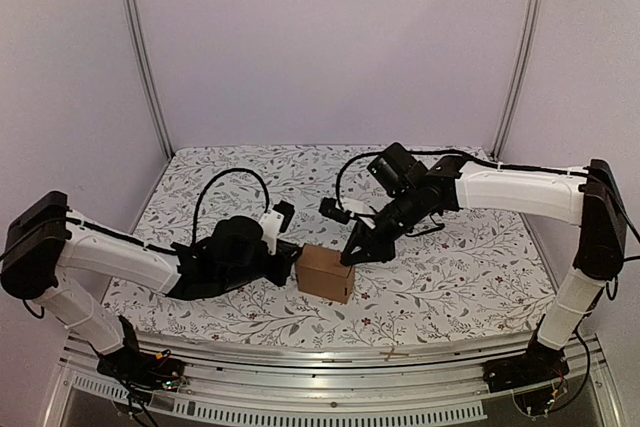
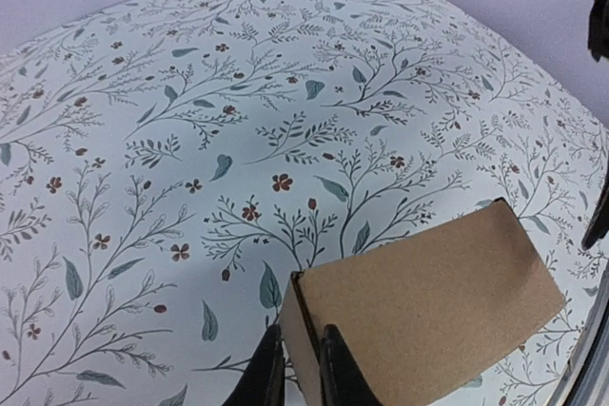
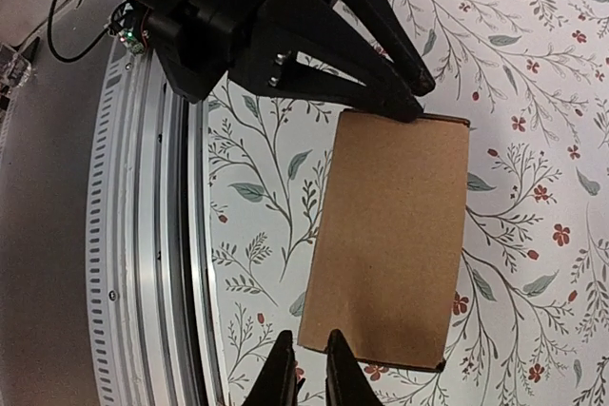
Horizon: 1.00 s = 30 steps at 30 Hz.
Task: Fold the paper box
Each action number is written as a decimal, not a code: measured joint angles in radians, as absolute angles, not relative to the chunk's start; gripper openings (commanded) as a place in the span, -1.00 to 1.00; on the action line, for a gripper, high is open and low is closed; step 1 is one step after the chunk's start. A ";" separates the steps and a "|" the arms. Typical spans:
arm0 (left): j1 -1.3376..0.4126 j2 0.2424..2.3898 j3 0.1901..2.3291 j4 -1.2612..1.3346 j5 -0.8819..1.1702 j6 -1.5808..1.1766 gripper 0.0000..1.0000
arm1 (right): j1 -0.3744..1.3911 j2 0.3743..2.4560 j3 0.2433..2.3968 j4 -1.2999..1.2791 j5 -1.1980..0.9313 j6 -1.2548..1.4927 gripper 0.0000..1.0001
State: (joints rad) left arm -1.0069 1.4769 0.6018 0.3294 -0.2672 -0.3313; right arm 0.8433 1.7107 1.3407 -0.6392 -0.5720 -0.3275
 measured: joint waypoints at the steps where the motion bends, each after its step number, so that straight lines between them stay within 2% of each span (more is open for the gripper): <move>1: -1.007 1.501 0.605 0.371 -0.266 -0.337 -0.73 | 0.843 1.736 1.341 -0.635 -0.573 -0.328 -0.82; 8: -1.011 1.544 0.599 0.477 -0.279 -0.356 -0.72 | 0.842 1.828 1.341 -0.619 -0.604 -0.338 -0.83; 10: -1.011 1.539 0.604 0.464 -0.284 -0.350 -0.64 | 0.842 1.827 1.341 -0.620 -0.604 -0.340 -0.81; 12: -1.011 1.527 0.619 0.421 -0.294 -0.335 -0.47 | 0.838 1.821 1.345 -0.625 -0.598 -0.343 -0.74; 18: -1.013 1.444 0.725 0.217 -0.342 -0.251 -0.13 | 0.804 1.680 1.363 -0.702 -0.527 -0.364 -0.27; 19: -1.013 1.428 0.752 0.192 -0.353 -0.234 -0.01 | 0.773 1.633 1.371 -0.706 -0.516 -0.369 -0.19; 20: -1.013 1.409 0.785 0.160 -0.366 -0.221 0.16 | 0.754 1.594 1.378 -0.709 -0.502 -0.367 -0.07; 22: -1.011 1.371 0.862 0.098 -0.396 -0.199 0.88 | 0.689 1.492 1.402 -0.706 -0.472 -0.368 0.23; 23: -1.010 1.353 0.900 0.057 -0.414 -0.188 0.97 | 0.661 1.457 1.411 -0.701 -0.457 -0.359 0.43; 26: -1.007 1.306 0.999 -0.049 -0.457 -0.162 0.98 | 0.536 1.357 1.416 -0.663 -0.414 -0.330 0.94; 30: -0.994 1.271 1.065 -0.167 -0.530 -0.146 0.99 | 0.402 1.287 1.336 -0.549 -0.252 -0.215 0.97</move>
State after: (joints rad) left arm -0.9943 1.2705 1.0645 -0.1669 -0.5297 -0.1463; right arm 0.4015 1.2869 1.3361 -0.5488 -0.2516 -0.2146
